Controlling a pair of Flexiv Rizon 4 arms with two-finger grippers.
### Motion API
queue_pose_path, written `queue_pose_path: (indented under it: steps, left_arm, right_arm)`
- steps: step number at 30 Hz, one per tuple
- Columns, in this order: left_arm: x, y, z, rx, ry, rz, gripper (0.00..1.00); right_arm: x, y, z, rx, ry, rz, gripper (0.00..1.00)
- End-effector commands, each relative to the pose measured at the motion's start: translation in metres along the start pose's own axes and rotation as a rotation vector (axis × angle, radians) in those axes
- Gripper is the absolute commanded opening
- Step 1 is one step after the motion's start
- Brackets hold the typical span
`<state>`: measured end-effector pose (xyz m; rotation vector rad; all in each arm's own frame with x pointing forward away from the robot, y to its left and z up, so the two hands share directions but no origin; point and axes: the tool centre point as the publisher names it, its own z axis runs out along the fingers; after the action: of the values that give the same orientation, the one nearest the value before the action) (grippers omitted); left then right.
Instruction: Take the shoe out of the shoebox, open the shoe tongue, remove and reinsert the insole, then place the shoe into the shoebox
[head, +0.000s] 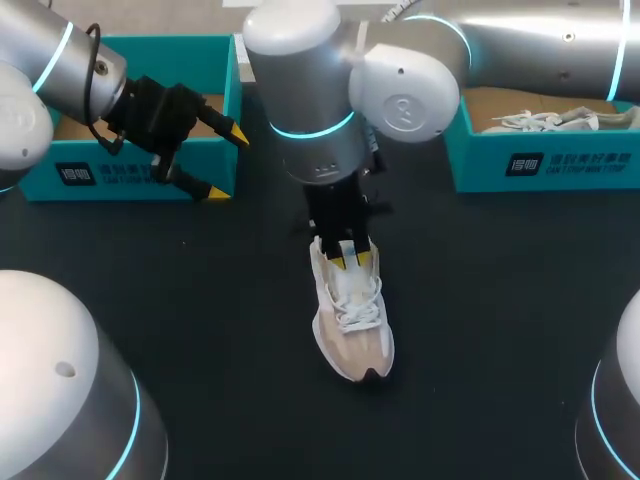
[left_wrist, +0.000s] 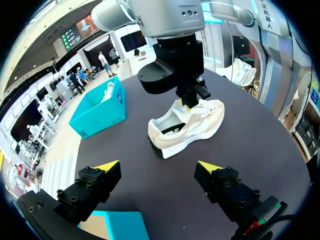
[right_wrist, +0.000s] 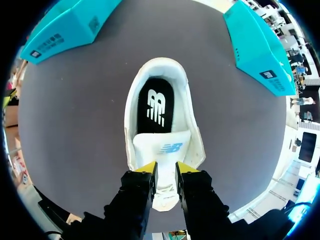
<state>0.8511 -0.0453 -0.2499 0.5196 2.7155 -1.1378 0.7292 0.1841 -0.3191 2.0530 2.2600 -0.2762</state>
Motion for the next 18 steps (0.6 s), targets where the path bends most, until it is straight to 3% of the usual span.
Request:
queue_pose_path:
  steps: [1,7,12,15,18]
  left_arm:
    - [-0.001,0.0,0.0,-0.001,0.002,0.0,1.0]
    - [-0.001,0.0,0.0,-0.001,0.002,0.0,1.0]
    - [-0.001,0.0,0.0,-0.001,0.002,0.0,1.0]
    - [-0.001,0.0,0.0,-0.001,0.002,0.0,1.0]
    - [-0.001,0.0,0.0,-0.001,0.002,0.0,1.0]
  right_arm:
    - [0.001,-0.008,-0.009,0.002,-0.014,-0.001,0.25]
    - [0.005,-0.01,0.005,0.022,0.003,-0.007,0.25]
    - [0.006,0.0,0.017,0.013,0.014,-0.014,0.19]
    - [0.003,0.003,0.021,0.013,0.009,-0.011,0.05]
    - [-0.002,0.001,0.011,-0.004,-0.003,-0.003,0.06]
